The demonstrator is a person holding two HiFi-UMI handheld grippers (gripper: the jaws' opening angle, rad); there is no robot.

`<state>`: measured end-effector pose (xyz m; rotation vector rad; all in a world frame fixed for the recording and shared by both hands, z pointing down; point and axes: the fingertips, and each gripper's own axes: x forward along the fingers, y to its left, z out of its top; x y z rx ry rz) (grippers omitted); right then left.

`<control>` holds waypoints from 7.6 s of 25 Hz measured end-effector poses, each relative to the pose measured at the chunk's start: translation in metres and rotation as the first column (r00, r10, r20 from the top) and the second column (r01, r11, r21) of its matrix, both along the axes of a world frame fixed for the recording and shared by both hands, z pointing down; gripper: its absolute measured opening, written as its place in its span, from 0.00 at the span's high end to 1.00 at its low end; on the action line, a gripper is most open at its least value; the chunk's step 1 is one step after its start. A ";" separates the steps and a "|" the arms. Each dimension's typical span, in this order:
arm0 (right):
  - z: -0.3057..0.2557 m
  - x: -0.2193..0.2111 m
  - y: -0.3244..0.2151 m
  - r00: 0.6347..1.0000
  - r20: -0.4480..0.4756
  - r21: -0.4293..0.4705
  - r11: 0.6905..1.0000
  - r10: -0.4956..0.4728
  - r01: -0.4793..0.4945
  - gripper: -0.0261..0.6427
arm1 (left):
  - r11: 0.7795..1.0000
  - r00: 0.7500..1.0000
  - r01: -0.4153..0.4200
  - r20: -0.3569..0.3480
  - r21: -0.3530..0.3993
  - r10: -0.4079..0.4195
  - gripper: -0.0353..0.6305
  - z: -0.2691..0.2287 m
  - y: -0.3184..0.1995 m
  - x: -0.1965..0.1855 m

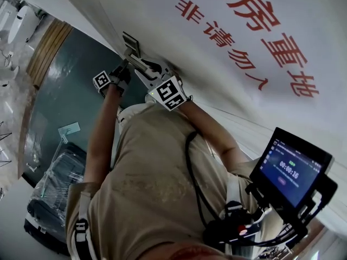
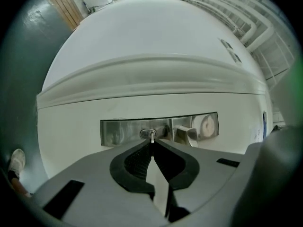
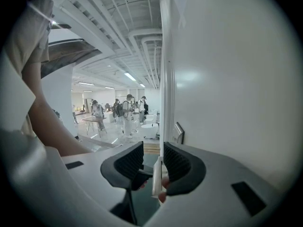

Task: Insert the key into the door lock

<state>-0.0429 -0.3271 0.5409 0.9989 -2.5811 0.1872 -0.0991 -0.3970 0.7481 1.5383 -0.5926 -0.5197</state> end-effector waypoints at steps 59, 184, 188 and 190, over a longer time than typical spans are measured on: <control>0.009 -0.027 -0.002 0.996 -0.001 -0.045 0.995 -0.087 0.087 0.75 | 0.998 0.993 0.066 -0.100 -0.021 -0.068 0.90 -0.001 -0.015 0.008; -0.010 0.012 0.327 0.863 0.179 0.080 0.882 -0.472 0.465 0.75 | 0.658 0.353 0.579 0.580 0.482 -0.735 0.64 -0.141 0.604 -0.099; -0.017 0.030 0.338 0.864 0.215 0.084 0.890 -0.455 0.448 0.75 | 0.659 0.350 0.593 0.590 0.462 -0.728 0.64 -0.135 0.617 -0.082; -0.017 0.033 0.335 0.866 0.225 0.087 0.894 -0.447 0.439 0.75 | 0.661 0.354 0.588 0.586 0.466 -0.729 0.64 -0.130 0.611 -0.083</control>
